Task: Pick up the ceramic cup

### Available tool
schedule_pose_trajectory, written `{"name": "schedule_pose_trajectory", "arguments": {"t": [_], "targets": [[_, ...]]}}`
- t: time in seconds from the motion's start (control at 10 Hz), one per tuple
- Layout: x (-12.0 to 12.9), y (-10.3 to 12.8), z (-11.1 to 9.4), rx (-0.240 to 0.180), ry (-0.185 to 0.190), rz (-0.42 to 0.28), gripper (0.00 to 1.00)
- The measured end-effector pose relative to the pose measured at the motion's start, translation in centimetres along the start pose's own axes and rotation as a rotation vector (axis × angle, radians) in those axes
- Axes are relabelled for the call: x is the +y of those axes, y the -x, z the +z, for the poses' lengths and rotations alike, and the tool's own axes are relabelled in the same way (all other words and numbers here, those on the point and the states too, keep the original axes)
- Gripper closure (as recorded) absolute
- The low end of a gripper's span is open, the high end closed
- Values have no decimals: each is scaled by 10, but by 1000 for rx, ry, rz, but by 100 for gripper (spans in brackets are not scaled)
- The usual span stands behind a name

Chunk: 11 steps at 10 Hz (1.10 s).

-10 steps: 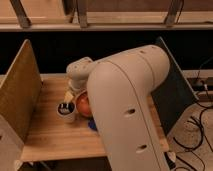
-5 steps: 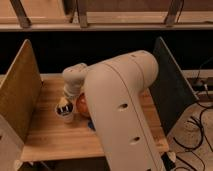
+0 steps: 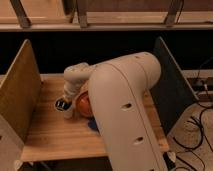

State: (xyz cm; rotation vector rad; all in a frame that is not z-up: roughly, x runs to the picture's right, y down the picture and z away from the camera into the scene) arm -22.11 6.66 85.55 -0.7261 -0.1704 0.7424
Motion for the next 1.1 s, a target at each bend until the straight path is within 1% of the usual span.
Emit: {"name": "schedule_pose_trajectory", "arguments": {"t": [0.1, 0.4, 0.5, 0.8, 1.0, 1.1], "targets": [[0, 2, -6, -17, -9, 1, 99], [5, 6, -22, -65, -28, 19, 100], [5, 5, -30, -82, -42, 30, 100], [3, 0, -63, -158, -102, 74, 100], [-3, -10, -91, -211, -156, 123, 100], [-7, -17, -103, -233, -177, 150, 100]]}}
